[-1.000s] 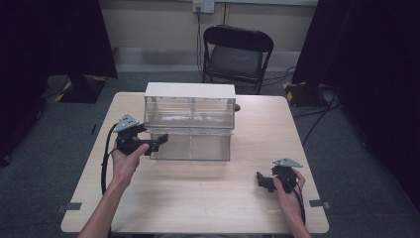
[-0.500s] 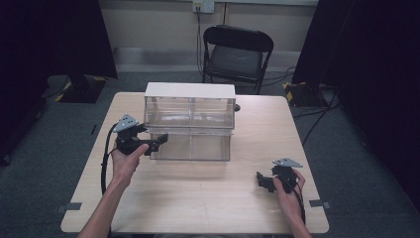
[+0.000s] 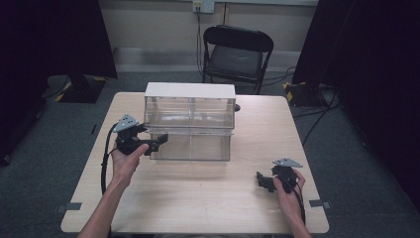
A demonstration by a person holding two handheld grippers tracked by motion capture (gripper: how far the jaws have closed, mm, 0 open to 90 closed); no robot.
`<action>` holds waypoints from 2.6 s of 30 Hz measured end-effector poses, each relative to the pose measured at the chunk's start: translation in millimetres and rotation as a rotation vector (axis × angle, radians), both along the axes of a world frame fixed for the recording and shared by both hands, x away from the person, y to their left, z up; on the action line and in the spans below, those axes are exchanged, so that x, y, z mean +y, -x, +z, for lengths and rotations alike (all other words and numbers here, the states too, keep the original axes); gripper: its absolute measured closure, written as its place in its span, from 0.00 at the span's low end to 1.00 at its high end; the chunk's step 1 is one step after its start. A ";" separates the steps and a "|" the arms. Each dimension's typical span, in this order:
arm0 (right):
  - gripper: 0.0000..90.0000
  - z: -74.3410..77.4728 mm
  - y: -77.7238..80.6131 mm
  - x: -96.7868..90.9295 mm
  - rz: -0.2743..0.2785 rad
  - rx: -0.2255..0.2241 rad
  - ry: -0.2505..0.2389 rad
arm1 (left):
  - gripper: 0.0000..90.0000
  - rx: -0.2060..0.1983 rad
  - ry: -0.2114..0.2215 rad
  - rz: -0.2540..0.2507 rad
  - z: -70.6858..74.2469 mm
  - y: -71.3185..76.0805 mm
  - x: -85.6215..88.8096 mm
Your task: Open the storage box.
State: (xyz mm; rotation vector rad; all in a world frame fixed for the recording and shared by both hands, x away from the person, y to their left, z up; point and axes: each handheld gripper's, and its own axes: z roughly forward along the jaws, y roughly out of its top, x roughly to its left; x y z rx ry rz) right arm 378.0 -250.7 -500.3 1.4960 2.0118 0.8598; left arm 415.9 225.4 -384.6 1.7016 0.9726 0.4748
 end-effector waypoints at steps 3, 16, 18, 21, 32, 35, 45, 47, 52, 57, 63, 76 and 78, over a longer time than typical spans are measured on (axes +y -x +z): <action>0.10 0.0 0.0 0.0 0.000 0.000 0.000 | 0.10 0.000 -0.001 0.000 -0.1 -0.2 0.0; 0.10 0.0 0.0 0.0 0.000 0.000 0.000 | 0.11 0.004 -0.006 0.000 -0.3 -0.4 0.3; 0.10 0.0 0.0 0.0 0.000 0.000 0.000 | 0.11 0.004 -0.005 -0.001 -0.4 -0.5 0.2; 0.10 0.0 0.0 0.0 0.000 0.000 0.000 | 0.11 0.004 -0.006 0.000 -0.4 -0.5 0.2; 0.10 0.0 0.0 0.0 0.000 0.000 0.000 | 0.11 0.005 -0.008 0.004 -0.4 -0.6 -0.1; 0.10 0.0 0.0 0.0 0.000 0.000 0.000 | 0.11 0.007 -0.006 0.004 -0.5 -0.5 -0.3; 0.10 0.0 0.0 0.0 0.000 0.000 0.000 | 0.11 0.008 -0.004 0.006 -0.6 -0.3 -0.7; 0.10 0.0 0.0 0.0 0.000 0.000 0.001 | 0.11 0.010 -0.012 0.006 -0.2 -0.1 -0.5; 0.10 0.0 0.0 0.0 0.000 0.000 0.000 | 0.11 0.010 -0.015 0.007 -0.1 0.1 -0.5; 0.10 0.0 0.0 0.0 0.000 0.000 0.000 | 0.11 0.010 -0.016 0.005 0.1 0.0 -0.3; 0.10 0.0 0.0 0.0 0.000 0.000 0.000 | 0.11 0.010 -0.012 0.004 0.0 0.0 -0.2; 0.10 0.0 0.0 0.0 0.000 0.000 0.000 | 0.12 0.012 -0.017 0.009 -0.2 -0.4 -0.6; 0.10 0.0 0.0 0.0 0.000 0.000 0.000 | 0.12 0.012 -0.017 0.010 -0.1 -0.4 -0.7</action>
